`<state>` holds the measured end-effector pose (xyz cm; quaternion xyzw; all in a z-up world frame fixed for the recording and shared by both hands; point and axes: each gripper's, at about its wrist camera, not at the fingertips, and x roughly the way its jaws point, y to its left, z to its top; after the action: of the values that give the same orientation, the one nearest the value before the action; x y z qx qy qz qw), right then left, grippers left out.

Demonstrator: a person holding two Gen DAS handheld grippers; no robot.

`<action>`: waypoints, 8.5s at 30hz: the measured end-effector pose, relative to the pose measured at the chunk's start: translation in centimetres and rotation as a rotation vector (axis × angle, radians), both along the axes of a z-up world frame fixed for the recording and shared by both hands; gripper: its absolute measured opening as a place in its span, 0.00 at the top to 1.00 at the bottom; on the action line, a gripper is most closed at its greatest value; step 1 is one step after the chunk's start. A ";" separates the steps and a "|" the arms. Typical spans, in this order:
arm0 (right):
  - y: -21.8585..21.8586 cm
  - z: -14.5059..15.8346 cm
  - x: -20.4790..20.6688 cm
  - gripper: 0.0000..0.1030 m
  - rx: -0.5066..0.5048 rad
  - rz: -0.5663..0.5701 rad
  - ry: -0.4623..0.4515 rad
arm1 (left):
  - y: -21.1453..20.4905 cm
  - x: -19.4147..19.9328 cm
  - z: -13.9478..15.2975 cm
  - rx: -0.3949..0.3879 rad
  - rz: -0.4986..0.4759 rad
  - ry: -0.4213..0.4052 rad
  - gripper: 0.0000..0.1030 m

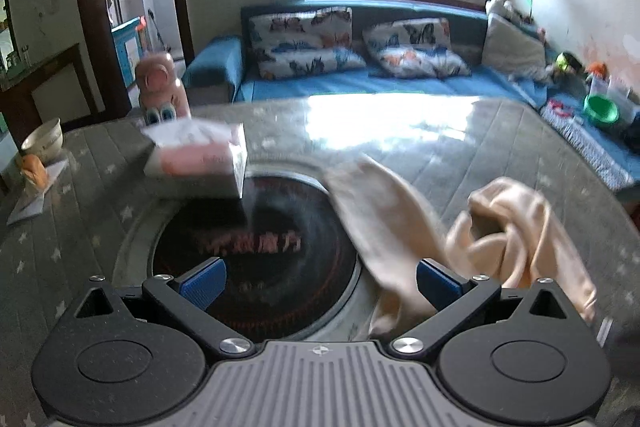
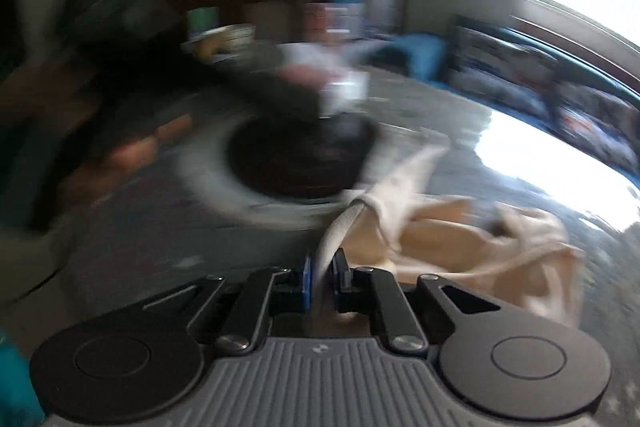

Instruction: Fold clothes

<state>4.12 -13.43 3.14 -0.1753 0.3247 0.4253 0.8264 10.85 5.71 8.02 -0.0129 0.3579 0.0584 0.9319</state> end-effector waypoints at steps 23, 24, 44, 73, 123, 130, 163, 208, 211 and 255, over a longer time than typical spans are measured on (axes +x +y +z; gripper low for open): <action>-3.4 2.6 -1.3 0.80 0.095 0.008 0.144 | -2.5 0.2 -5.0 -0.122 -0.359 0.066 0.03; -4.2 2.8 -0.2 0.80 0.094 -0.036 0.128 | -2.3 0.3 -5.2 -0.130 -0.365 0.075 0.08; -8.2 -3.5 11.7 0.80 0.126 -0.480 0.256 | -1.7 0.1 -6.5 -0.122 -0.395 0.180 0.31; -17.8 -3.0 -1.6 0.93 -0.130 -0.752 0.086 | 13.1 -10.6 -5.6 -0.118 -0.021 0.125 0.96; -9.0 -5.7 14.1 0.78 -0.016 -0.534 0.202 | 1.0 9.8 -9.2 -0.065 -0.384 0.132 0.93; -7.1 -4.9 14.6 0.96 -0.048 -0.493 0.120 | 3.7 9.9 -8.4 -0.067 -0.286 0.077 0.95; 0.3 -3.9 7.7 0.68 -0.112 -0.221 0.057 | 6.1 5.7 -5.7 -0.007 -0.112 0.006 0.44; -6.8 -4.8 -5.7 0.51 -0.011 -0.302 0.127 | -2.1 -5.8 -8.3 0.075 -0.203 0.071 0.15; -8.7 -4.0 -5.4 0.51 0.015 -0.362 0.114 | -2.1 -5.8 -8.2 0.076 -0.204 0.073 0.14; -26.2 -6.0 -0.8 0.94 0.027 -1.006 0.014 | -8.5 -5.5 -8.3 0.077 -0.363 0.099 0.03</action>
<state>3.32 -39.59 -2.81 0.0163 0.3690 -0.0205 0.9290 5.37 -2.74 -0.30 0.0905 0.3974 -0.0964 0.9081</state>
